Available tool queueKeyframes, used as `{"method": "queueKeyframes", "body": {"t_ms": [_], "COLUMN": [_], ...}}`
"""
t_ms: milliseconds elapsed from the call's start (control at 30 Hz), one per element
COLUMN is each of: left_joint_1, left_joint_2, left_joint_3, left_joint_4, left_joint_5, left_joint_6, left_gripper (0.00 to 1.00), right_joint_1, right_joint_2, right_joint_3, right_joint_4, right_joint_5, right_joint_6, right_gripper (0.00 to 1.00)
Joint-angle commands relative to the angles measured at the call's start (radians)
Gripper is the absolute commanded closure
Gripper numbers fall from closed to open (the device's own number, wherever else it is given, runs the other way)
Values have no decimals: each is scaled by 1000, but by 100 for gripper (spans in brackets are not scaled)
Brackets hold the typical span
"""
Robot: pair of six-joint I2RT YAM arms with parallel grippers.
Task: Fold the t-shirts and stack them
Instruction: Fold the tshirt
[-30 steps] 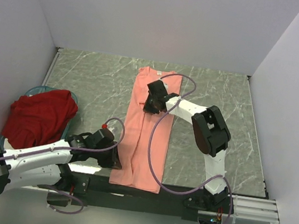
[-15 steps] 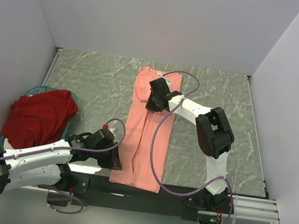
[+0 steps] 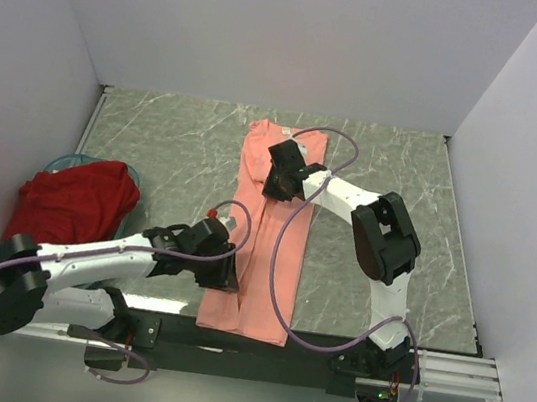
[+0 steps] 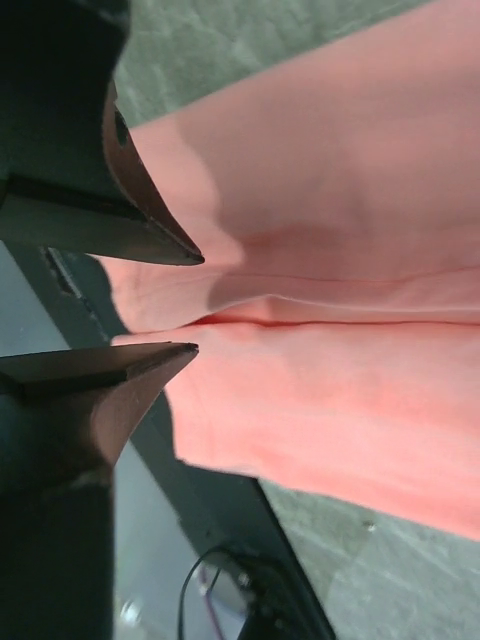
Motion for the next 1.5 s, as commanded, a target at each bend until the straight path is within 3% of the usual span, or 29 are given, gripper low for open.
{"method": "queueKeyframes", "body": {"t_ms": [0,267,633,733,1467], "left_joint_1": [-40,-161,-276,-286,-290], "left_joint_2": [56,214,291,286,179], "left_joint_3": [80,198,285,308,324], "left_joint_4": [-2,-122,-220,-236,-245], "left_joint_5": [-83,-249,-336,-310,-164], "left_joint_6": [46,68,74,124,261], "left_gripper": [57,59,90,94,85], "right_joint_1": [-13,-13,-24,-27,-51], "right_joint_2": [-46,-46,-37,-39,-7], "right_joint_3": [12,6,4,6,55], "right_joint_4": [-3,2,6,8,-9], "right_joint_5": [32,22,5,0,-37], "right_joint_6": [-16,-13,-16,-17,-36], "right_gripper": [100,100,100,100,100]}}
